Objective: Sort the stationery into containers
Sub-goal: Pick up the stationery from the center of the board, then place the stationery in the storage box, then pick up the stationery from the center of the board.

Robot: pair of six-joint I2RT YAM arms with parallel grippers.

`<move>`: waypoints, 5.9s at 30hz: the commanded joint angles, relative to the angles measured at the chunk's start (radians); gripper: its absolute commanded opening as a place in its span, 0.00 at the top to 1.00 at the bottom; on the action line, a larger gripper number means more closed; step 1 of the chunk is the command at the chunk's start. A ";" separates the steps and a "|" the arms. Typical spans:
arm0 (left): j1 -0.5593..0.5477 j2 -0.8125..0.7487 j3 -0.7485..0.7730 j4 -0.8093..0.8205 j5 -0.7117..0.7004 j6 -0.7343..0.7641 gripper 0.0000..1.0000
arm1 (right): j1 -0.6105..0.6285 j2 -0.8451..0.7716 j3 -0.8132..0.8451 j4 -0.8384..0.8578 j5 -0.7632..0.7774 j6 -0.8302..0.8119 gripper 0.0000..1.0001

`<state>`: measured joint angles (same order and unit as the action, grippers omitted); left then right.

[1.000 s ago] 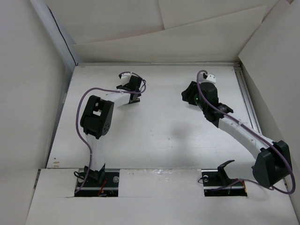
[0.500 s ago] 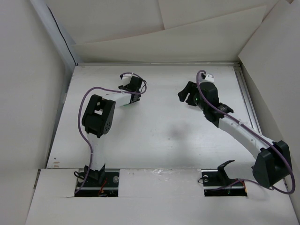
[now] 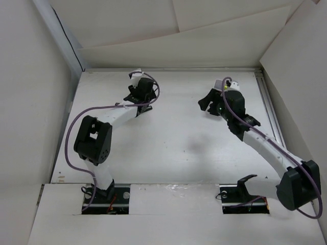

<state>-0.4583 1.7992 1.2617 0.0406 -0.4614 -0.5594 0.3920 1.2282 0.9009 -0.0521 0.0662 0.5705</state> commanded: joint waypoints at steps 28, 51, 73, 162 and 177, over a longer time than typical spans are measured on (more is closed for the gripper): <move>-0.399 0.431 0.672 0.252 0.580 0.156 0.72 | -0.131 -0.411 0.173 -0.203 0.081 -0.018 0.18; -0.439 0.697 1.029 0.171 0.385 0.225 0.65 | -0.168 -0.447 0.135 -0.184 0.020 -0.055 0.18; -0.439 0.732 1.029 0.200 0.320 0.225 0.48 | -0.186 -0.438 0.116 -0.157 -0.048 -0.064 0.18; 0.046 0.396 0.344 -0.137 0.000 -0.280 0.47 | -0.150 -0.338 0.010 -0.074 -0.217 -0.073 0.35; 0.046 0.407 0.370 -0.271 -0.048 -0.224 0.62 | -0.150 -0.351 0.010 -0.074 -0.226 -0.073 0.35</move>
<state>-0.4171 2.2108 1.6291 -0.1829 -0.4808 -0.8028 0.2363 0.8982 0.9039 -0.1772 -0.1551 0.5079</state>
